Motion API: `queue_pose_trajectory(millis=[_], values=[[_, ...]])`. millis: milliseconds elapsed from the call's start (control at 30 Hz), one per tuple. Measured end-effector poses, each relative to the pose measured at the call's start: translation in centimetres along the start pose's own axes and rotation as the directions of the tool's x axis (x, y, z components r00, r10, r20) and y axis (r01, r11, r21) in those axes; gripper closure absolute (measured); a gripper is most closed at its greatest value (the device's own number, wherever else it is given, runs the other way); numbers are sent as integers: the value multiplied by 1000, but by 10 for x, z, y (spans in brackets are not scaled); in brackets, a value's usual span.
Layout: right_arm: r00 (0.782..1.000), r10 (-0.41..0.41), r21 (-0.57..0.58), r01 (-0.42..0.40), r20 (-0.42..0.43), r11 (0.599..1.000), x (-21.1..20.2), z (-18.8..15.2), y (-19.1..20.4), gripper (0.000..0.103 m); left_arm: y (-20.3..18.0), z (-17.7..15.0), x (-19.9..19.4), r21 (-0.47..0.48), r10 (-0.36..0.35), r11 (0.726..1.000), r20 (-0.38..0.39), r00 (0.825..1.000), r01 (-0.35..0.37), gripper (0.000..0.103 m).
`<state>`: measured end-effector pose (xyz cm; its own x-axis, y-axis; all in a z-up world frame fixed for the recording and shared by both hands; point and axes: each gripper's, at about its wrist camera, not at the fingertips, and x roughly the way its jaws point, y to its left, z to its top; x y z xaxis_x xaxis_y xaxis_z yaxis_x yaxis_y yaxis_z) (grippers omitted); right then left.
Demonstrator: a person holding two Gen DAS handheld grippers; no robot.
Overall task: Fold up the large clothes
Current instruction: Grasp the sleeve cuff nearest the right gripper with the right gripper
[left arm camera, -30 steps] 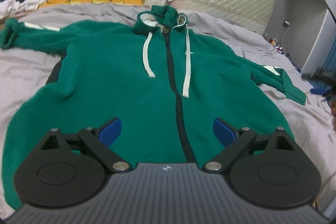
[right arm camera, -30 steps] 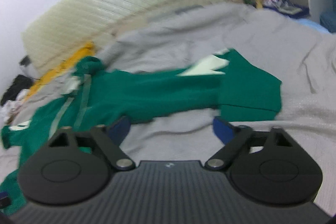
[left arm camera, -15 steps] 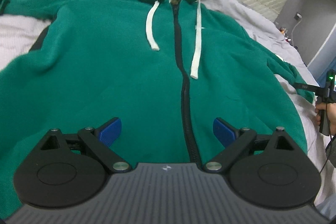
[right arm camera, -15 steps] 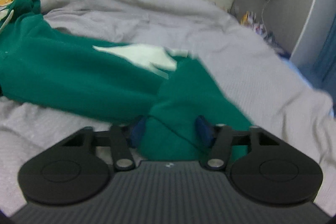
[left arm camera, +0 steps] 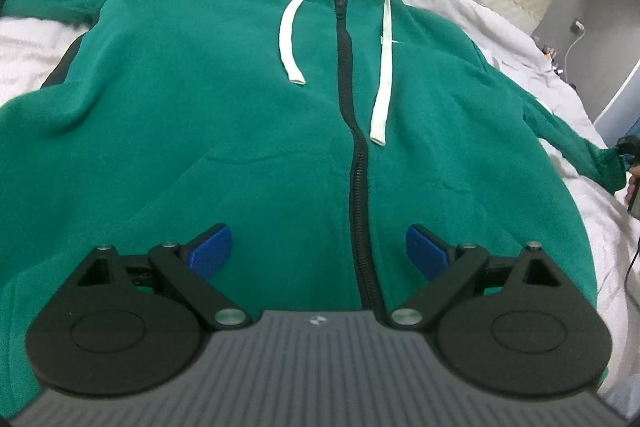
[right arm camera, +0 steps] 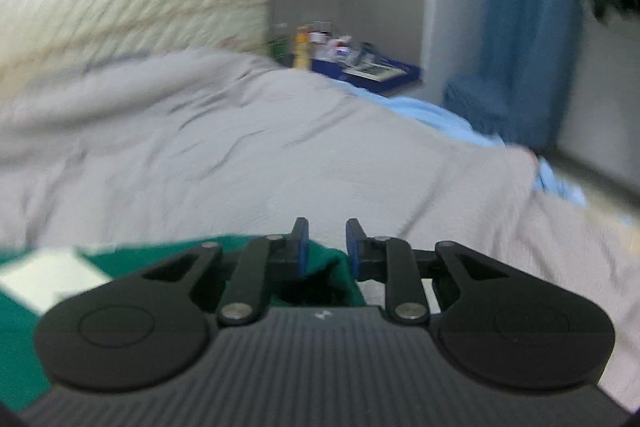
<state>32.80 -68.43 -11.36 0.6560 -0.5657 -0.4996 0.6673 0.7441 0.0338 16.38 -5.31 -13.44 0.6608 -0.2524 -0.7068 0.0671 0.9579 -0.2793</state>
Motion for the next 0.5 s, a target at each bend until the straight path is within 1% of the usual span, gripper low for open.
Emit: queue_pose_trajectory(millis=[33, 67, 100, 133, 167, 200, 300, 367, 400, 467, 500], values=[[1000, 3, 55, -3, 10, 998, -4, 0, -7, 75, 0, 1, 1, 0, 1, 1000, 1, 1000, -1, 7], [1000, 6, 95, -8, 22, 995, -8, -1, -11, 62, 1, 1, 1, -3, 2, 1000, 2, 1000, -2, 7], [999, 5, 137, -9, 32, 991, -15, -3, -17, 41, 2, 2, 1, -8, 2, 1000, 4, 1000, -2, 7], [999, 16, 183, -24, 43, 983, -23, -5, -22, 33, 4, 3, 1, -16, 2, 1000, 0, 1000, -2, 7], [998, 39, 214, -48, 48, 976, -30, -6, -25, 29, 5, 3, 2, -26, 3, 1000, -3, 1000, -3, 7], [996, 70, 228, -79, 49, 970, -39, -7, -25, 30, 7, 4, 1, -34, 5, 999, -2, 1000, -5, 7], [991, 130, 235, -134, 30, 963, -64, -19, -16, 30, 10, 3, -5, -43, 20, 999, 10, 1000, -20, 7], [977, 211, 262, -206, 10, 943, -85, -36, -8, 29, 14, 2, -12, -64, 31, 998, 21, 999, -29, 7], [964, 265, 277, -249, -19, 928, -89, -45, -1, 28, 17, 1, -16, -80, 28, 996, 25, 999, -26, 7], [929, 365, 338, -322, -68, 884, -95, -65, 11, 28, 24, 0, -22, -116, 18, 993, 27, 999, -15, 7], [904, 416, 379, -353, -96, 855, -94, -75, 17, 28, 27, -1, -25, -132, 12, 991, 26, 1000, -8, 7]])
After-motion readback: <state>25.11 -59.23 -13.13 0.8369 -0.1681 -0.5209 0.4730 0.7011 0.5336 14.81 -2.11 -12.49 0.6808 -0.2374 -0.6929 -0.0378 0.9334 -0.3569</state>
